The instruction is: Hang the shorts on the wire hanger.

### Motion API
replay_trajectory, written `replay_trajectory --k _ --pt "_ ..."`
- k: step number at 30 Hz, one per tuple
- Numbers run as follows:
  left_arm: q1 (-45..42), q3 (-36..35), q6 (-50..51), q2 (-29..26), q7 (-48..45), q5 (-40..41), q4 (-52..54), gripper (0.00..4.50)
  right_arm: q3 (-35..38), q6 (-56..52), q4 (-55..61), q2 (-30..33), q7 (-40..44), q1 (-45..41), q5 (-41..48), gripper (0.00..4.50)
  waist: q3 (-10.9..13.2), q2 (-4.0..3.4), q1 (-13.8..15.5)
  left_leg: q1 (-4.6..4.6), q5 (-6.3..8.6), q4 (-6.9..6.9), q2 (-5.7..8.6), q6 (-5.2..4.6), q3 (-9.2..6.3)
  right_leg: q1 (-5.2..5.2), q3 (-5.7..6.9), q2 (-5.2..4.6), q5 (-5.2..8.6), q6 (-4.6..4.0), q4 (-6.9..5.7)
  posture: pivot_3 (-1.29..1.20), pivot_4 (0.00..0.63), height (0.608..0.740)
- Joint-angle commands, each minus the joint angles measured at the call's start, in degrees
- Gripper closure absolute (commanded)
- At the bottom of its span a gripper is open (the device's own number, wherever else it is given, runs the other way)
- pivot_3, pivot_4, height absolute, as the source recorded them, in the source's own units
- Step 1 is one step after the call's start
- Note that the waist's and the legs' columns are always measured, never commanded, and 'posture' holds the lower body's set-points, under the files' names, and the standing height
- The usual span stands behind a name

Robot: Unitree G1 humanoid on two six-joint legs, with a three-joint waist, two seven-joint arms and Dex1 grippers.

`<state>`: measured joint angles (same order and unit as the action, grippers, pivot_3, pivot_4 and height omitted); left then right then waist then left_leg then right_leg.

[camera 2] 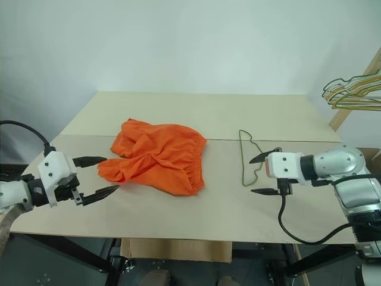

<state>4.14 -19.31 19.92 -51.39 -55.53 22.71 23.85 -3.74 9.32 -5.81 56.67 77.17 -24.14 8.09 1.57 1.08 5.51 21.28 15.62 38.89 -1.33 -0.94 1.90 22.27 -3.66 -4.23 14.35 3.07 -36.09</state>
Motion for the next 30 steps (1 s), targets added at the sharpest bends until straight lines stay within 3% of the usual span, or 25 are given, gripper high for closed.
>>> replay_trajectory --k 1,20,25,30 --pt "-0.4 -2.15 -0.11 -0.57 0.44 0.78 1.48 0.0 0.66 1.21 0.03 0.17 0.04 -1.85 0.14 0.01 0.0 0.0 0.02 0.0 0.0 0.0 0.0 0.0 0.0 0.0 0.0 0.0 0.0 0.0 0.0 0.22 0.0 0.74" --pt "-2.76 1.23 -0.9 -0.06 1.23 -1.23 -0.35 0.0 -0.98 -0.18 2.47 -1.4 -3.25 -1.66 -2.83 0.01 0.0 0.0 -0.19 0.0 0.0 0.0 0.0 0.0 0.01 0.0 0.0 0.0 0.0 0.0 -0.01 0.15 0.0 0.74" --pt "-2.88 4.43 -2.48 -1.5 -0.3 -4.31 -3.41 0.0 -3.33 -1.89 8.46 -4.18 -5.28 -0.75 -3.78 0.01 0.0 -0.02 -0.99 0.0 0.0 0.0 -0.03 0.0 0.01 0.02 0.0 0.05 0.0 0.0 -0.01 0.12 0.0 0.74" --pt "-2.09 5.96 -4.29 -2.09 -0.72 -6.97 -6.4 0.0 -10.53 0.66 11.42 -11.28 -12.59 -0.38 -13.14 0.01 0.0 0.0 -2.12 0.0 0.0 0.0 -0.04 0.0 0.02 0.02 0.0 0.06 0.0 0.0 -0.03 0.12 0.0 0.74"
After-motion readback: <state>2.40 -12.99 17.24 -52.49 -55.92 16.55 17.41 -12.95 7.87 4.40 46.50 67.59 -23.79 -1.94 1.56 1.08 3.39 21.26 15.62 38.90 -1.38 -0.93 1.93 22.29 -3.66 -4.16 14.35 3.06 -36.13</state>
